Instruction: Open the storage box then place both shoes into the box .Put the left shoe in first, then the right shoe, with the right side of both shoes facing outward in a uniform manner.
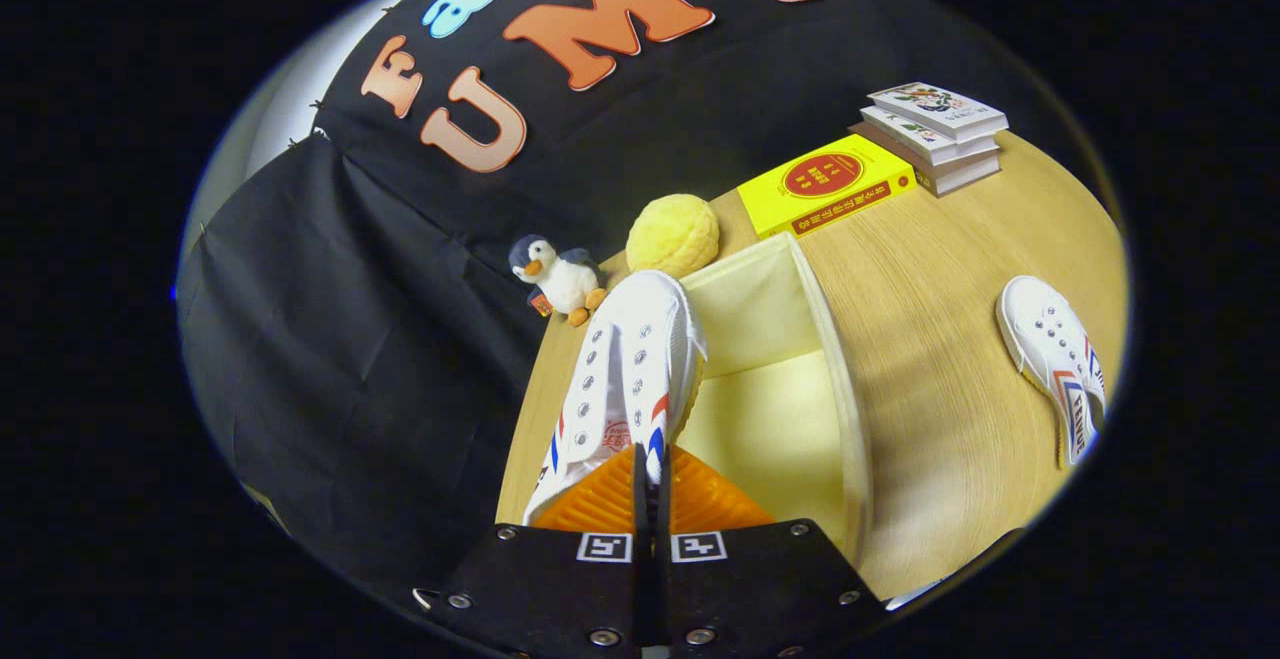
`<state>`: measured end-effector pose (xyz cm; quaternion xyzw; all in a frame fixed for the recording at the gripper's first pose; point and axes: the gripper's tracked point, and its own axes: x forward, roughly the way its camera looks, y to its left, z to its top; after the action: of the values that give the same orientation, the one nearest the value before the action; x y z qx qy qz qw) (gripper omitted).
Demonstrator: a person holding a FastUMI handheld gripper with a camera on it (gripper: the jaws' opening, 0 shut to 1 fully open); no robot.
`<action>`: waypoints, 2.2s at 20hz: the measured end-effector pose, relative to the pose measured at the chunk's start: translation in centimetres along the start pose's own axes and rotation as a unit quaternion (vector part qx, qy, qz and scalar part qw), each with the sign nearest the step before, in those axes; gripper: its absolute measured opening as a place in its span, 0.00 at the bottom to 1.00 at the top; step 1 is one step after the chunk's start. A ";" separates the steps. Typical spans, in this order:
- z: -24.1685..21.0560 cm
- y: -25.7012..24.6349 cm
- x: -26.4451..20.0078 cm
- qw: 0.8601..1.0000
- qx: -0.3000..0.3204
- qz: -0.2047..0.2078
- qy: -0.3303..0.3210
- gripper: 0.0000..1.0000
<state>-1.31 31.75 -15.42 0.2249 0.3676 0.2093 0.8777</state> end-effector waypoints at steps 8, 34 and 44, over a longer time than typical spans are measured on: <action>-2.9 0.3 3.1 0.999 -0.007 -0.042 0.024 0.00; 7.1 -7.7 -6.3 0.990 -0.050 -0.110 -0.073 0.98; 10.0 -22.9 -12.2 0.974 -0.050 -0.207 -0.080 0.98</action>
<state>2.91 4.26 -14.99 0.1156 0.3243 0.0223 0.9386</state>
